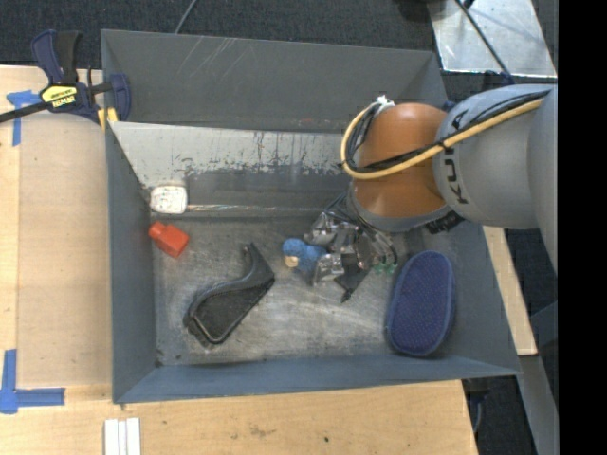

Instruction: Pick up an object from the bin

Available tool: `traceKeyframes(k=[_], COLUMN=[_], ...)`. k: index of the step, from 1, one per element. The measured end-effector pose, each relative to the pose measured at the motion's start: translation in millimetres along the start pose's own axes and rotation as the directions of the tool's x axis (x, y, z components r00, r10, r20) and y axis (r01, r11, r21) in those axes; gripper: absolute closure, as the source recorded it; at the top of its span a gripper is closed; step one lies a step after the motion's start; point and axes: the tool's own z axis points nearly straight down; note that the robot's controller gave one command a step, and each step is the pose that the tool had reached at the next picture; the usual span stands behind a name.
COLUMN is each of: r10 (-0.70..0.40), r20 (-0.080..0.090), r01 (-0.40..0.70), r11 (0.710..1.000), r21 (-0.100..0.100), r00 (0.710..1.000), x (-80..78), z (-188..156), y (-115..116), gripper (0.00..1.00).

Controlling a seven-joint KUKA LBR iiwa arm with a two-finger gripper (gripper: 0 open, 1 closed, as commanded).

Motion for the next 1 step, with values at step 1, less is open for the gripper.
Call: traceKeyframes(k=[1], r10=[-0.233], r20=[0.0], r01=[0.233], r11=[0.972], r21=[0.0], r00=[0.972], x=[4.9], z=[-163.0], y=[17.6], gripper=[1.0])
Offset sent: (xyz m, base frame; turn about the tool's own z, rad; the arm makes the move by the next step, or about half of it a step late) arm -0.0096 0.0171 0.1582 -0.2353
